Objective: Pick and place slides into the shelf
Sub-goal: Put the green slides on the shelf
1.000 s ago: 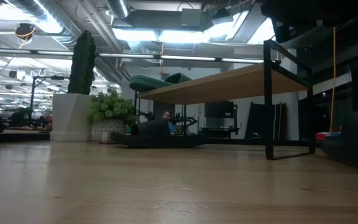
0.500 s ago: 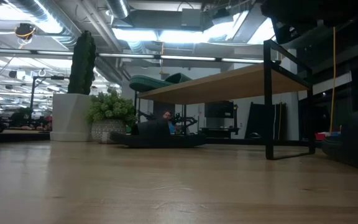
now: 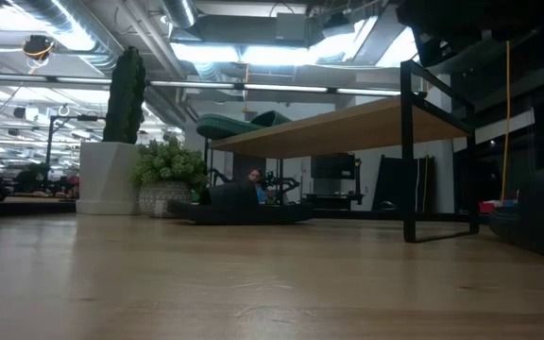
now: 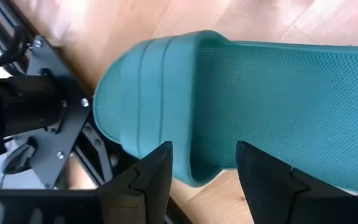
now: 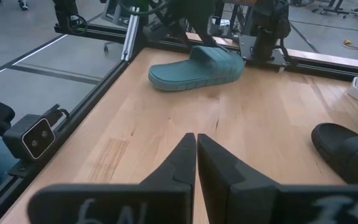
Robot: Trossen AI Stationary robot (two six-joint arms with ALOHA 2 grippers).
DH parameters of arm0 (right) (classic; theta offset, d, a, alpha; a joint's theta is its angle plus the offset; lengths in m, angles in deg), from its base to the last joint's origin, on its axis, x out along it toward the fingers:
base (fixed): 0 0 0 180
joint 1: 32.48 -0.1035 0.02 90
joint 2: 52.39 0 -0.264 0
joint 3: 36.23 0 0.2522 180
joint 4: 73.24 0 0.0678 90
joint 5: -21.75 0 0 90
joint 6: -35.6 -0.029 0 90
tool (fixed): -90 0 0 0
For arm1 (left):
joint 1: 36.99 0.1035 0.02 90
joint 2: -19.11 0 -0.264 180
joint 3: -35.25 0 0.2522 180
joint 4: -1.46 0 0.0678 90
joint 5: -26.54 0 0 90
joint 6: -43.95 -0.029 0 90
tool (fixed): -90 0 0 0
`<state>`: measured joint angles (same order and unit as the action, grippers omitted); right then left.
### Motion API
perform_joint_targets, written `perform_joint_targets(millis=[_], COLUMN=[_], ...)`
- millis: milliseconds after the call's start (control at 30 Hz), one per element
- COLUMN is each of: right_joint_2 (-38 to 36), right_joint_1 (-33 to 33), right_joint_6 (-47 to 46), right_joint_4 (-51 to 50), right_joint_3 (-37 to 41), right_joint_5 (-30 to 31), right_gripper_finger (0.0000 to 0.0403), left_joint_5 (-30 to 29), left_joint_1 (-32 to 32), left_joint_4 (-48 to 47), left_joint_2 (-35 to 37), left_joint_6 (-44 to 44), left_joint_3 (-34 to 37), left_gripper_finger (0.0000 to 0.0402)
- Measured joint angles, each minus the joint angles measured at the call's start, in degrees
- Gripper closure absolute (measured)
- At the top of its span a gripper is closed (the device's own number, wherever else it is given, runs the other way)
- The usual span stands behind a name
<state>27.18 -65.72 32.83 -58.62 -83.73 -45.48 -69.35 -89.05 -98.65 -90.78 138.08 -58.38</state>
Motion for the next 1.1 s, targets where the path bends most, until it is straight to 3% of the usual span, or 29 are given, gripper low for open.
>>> perform_joint_targets(millis=[1100], right_joint_2=[0.00], right_joint_1=[-0.01], right_joint_6=[-0.15], right_joint_4=[0.04], right_joint_3=[0.00], right_joint_5=[0.02], right_gripper_finger=[0.0384], left_joint_5=[-2.58], left_joint_1=[0.02], left_joint_4=[1.62], left_joint_2=[0.02], left_joint_6=[-0.07], left_joint_3=[2.88], left_gripper_finger=[0.0234])
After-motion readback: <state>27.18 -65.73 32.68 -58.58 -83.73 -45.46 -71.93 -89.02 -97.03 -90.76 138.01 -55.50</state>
